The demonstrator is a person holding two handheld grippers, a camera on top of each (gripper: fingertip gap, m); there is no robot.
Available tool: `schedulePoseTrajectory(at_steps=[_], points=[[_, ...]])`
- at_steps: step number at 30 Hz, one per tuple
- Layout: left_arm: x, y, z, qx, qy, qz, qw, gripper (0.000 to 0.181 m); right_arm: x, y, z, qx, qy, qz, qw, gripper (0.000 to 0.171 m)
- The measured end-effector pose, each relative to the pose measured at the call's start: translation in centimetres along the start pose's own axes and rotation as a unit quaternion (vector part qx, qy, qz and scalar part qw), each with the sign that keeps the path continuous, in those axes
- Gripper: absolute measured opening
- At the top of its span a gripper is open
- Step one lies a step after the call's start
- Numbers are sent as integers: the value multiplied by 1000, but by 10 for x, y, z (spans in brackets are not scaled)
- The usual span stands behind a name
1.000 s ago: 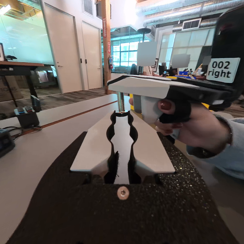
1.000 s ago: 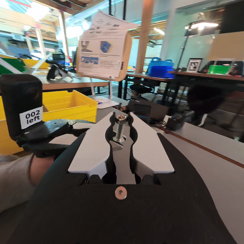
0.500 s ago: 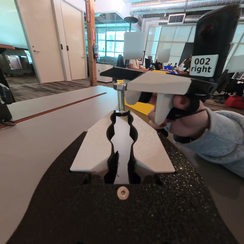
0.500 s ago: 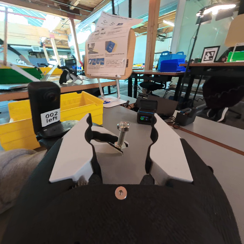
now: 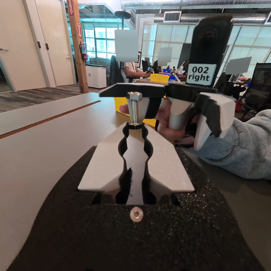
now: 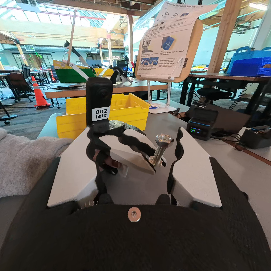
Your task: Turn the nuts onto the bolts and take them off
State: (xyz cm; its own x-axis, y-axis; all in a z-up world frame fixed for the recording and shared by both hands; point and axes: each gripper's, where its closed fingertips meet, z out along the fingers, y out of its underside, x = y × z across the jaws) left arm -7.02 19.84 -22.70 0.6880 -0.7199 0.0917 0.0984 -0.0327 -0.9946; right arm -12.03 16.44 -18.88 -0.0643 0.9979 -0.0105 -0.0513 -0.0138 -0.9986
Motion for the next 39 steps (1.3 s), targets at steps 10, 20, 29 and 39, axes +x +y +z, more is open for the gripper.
schedulePoseTrajectory(at_steps=[10,20,29,39], points=[[6,0,1,-4,19,0,1000,16,-7,-3,-2,4,-11,-16,1000,112],[-26,-2,-12,0,-62,-11,998,15,3,3,0,-3,7,4,1000,108],[-47,-6,-24,17,-132,-6,991,16,62,29,-14,38,104,126,986,87],[-53,-10,-29,36,-149,-14,988,15,86,20,-37,105,211,32,971,49]])
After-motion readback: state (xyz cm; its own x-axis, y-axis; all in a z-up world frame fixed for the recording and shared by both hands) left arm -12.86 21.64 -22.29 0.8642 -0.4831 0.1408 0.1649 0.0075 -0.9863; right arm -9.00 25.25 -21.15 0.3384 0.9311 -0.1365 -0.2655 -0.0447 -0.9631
